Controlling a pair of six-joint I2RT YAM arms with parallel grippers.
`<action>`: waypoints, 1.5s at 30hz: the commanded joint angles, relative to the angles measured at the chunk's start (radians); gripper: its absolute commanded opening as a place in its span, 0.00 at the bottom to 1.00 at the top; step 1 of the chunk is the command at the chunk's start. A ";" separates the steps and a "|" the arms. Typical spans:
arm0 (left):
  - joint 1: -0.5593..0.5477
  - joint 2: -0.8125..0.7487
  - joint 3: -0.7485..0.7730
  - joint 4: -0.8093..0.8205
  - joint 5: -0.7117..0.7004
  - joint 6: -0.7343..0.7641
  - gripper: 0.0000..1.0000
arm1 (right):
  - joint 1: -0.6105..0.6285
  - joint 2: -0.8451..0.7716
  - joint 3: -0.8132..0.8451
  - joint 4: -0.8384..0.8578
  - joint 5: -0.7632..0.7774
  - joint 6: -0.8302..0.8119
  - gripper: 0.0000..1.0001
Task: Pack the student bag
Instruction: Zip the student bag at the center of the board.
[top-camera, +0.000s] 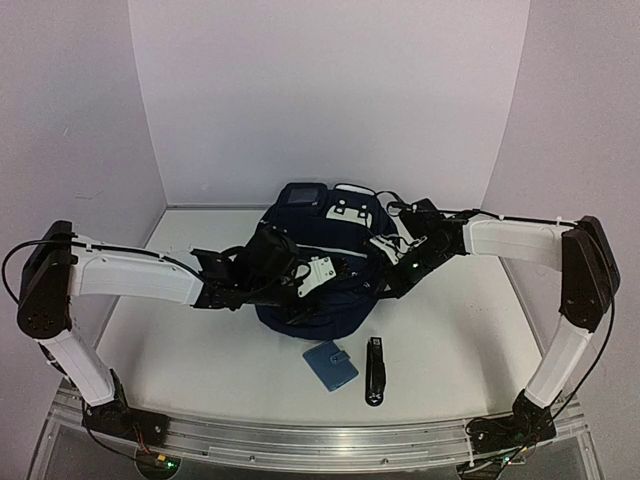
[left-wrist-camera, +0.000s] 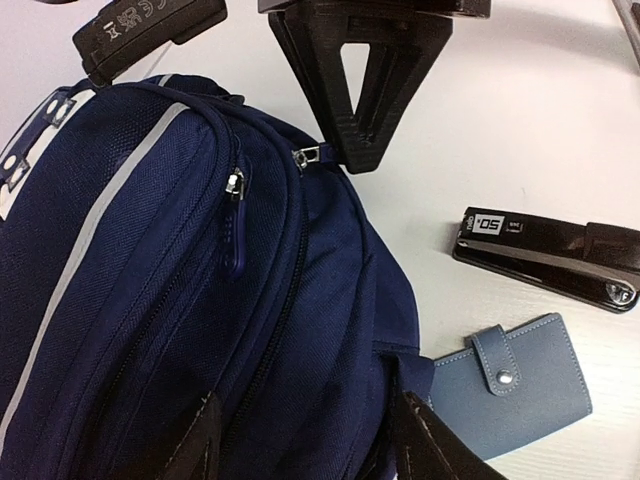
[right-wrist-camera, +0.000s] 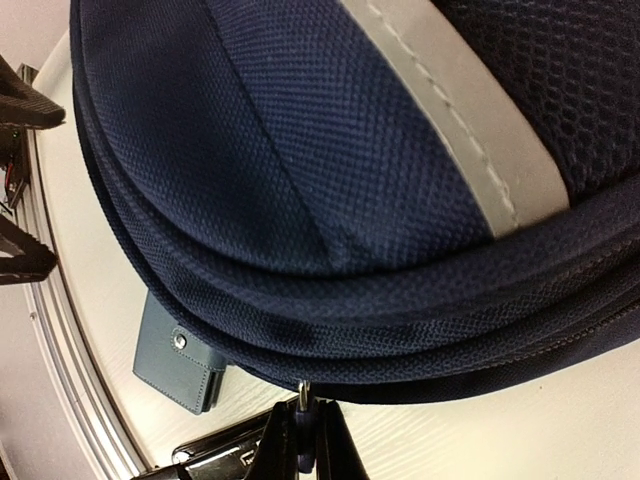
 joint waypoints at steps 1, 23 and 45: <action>0.002 0.043 0.091 0.059 -0.009 0.125 0.59 | 0.006 -0.043 0.040 0.018 -0.039 0.027 0.00; -0.031 0.189 0.182 0.071 -0.204 0.207 0.00 | -0.001 -0.094 0.057 -0.010 0.017 0.005 0.00; -0.031 0.027 -0.022 0.119 -0.211 0.170 0.00 | -0.226 0.102 0.289 -0.034 0.199 -0.073 0.00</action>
